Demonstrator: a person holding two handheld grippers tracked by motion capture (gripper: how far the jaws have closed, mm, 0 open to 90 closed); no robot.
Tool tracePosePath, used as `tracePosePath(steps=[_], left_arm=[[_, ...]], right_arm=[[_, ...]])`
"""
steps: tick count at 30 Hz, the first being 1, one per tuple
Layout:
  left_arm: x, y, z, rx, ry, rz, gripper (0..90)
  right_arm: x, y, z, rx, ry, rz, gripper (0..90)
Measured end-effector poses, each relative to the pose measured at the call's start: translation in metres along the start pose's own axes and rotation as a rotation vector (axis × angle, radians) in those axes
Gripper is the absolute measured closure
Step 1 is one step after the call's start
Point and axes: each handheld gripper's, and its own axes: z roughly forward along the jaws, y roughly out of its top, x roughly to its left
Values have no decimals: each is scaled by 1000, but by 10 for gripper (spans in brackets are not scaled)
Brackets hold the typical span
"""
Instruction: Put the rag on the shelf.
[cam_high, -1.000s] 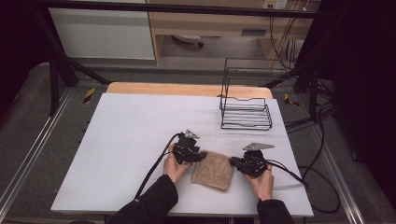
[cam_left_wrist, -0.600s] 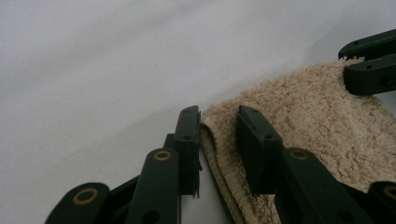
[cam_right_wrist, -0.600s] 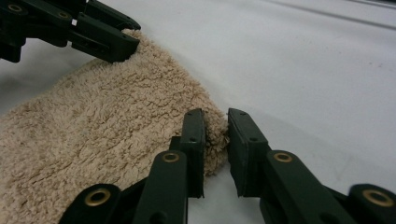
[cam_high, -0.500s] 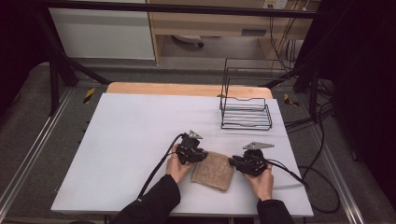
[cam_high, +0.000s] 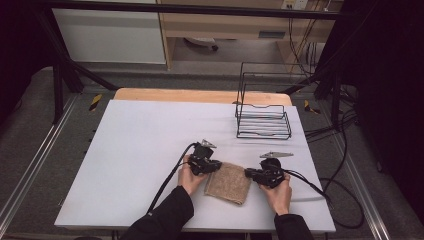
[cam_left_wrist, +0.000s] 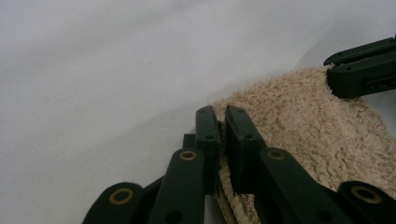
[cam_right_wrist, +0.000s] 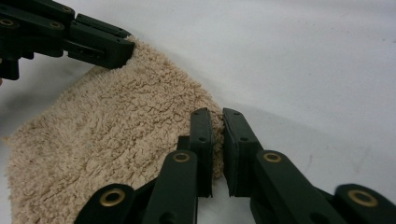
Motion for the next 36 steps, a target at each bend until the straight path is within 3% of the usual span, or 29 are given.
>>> tracePosePath(steps=[4, 10, 19, 36], left_arm=[[0, -1, -3, -23, -5, 4, 851], [0, -4, -15, -74, -31, -6, 852], [-7, -4, -36, -158, -45, 9, 852], [-20, -5, -67, -265, -58, 51, 852]], right_arm=[[1, 0, -3, -16, 3, -1, 853], [3, 2, -15, -86, 48, -6, 854], [10, 5, -29, -152, 69, -63, 855], [20, 13, -53, -227, 94, -119, 858]])
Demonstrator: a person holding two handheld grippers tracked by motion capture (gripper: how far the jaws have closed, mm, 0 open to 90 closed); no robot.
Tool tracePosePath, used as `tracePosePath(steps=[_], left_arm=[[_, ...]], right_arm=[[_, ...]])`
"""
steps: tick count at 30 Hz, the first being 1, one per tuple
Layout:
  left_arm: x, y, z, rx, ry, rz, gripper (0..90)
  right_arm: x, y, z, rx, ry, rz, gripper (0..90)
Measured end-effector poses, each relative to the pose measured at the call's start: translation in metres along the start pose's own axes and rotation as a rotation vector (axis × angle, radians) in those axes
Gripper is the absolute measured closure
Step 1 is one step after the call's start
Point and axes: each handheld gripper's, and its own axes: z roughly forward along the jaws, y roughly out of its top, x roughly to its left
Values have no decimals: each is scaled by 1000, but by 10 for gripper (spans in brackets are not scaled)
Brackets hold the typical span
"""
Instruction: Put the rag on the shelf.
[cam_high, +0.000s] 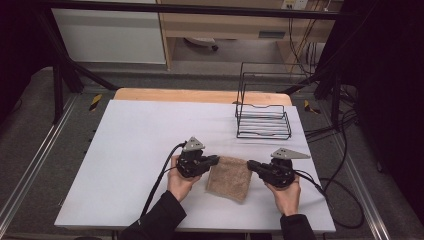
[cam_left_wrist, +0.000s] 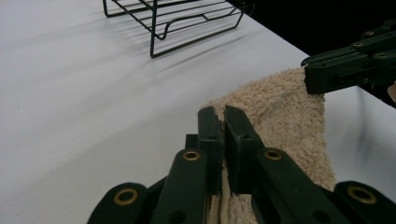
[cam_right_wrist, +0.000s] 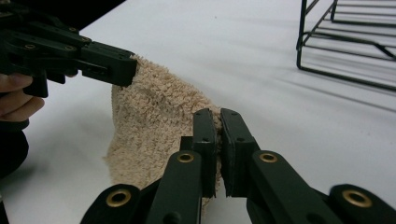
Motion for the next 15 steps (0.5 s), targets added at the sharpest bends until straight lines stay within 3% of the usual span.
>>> tracePosePath(steps=[15], left_arm=[[-9, 7, -15, -94, 0, 18, 852]], right_arm=[[9, 11, -15, -65, -17, -68, 858]])
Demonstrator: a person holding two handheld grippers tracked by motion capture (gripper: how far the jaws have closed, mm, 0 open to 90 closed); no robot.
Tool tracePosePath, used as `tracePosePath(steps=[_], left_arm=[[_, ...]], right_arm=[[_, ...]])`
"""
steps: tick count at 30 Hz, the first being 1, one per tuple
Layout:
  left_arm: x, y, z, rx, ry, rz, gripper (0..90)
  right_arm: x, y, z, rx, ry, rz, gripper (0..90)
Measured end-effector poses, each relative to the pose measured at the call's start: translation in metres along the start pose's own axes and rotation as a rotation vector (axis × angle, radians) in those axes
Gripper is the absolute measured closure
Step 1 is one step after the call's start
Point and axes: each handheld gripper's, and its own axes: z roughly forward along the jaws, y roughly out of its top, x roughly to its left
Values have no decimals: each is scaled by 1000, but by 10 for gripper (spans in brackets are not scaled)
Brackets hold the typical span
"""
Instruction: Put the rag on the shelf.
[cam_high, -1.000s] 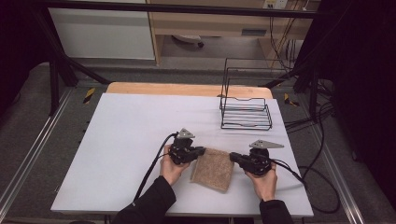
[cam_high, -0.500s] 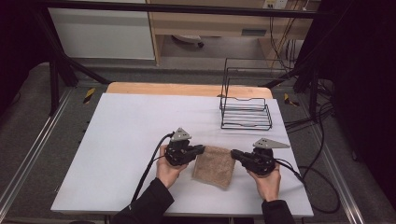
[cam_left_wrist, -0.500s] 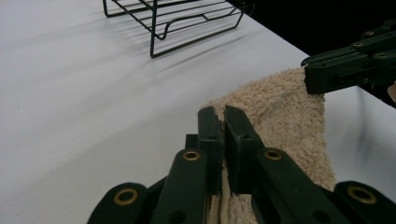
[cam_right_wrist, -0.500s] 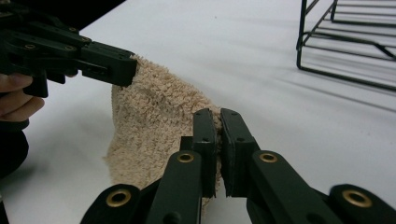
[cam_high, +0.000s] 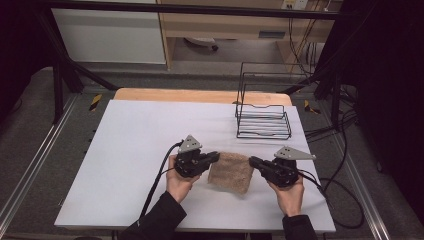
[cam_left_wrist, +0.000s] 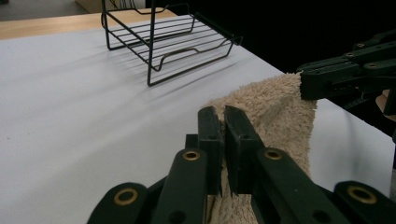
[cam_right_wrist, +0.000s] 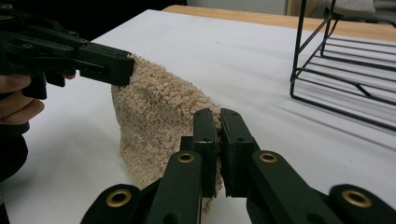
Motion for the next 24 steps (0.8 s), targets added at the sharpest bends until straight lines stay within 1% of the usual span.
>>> tracePosePath(steps=[6, 10, 12, 20, 24], left_arm=[[-4, 6, -5, -33, -4, 7, 852], [-6, 11, -9, -52, -5, 15, 852], [-8, 14, -11, -69, -3, 15, 852], [-10, 23, -19, -123, 14, 24, 852], [-10, 27, -23, -148, 21, 27, 852]], right_arm=[[4, 7, -7, -24, -7, -22, 859], [7, 15, -13, -43, -19, -50, 859], [8, 16, -14, -48, -22, -54, 859], [15, 31, -18, -96, -43, -106, 859], [16, 35, -19, -108, -44, -111, 859]])
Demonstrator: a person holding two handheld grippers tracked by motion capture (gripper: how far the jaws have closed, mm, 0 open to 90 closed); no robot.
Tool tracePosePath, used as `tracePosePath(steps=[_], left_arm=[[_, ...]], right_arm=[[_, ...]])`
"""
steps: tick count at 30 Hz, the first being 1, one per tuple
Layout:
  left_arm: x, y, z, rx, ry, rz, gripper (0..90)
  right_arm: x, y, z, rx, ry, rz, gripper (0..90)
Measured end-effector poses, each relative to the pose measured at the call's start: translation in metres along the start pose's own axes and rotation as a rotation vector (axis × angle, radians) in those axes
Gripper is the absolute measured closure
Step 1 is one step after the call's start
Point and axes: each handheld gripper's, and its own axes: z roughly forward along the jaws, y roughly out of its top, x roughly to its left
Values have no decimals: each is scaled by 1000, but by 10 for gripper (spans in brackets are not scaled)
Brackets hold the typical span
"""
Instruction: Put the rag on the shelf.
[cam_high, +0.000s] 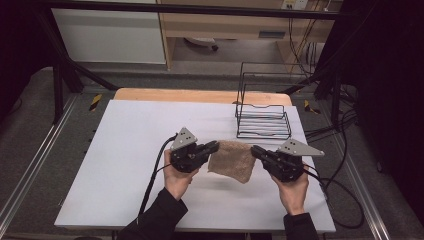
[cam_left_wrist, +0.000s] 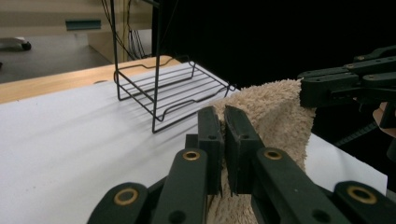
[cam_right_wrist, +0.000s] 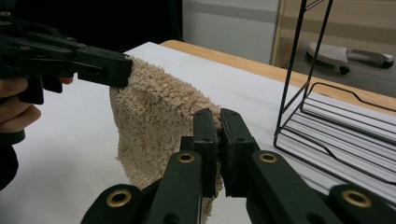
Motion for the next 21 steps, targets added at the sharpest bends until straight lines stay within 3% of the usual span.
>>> tracePosePath(steps=[21], left_arm=[[-9, 34, -1, -103, 2, 16, 854]], right_arm=[[0, 32, -16, -100, -52, -42, 860]])
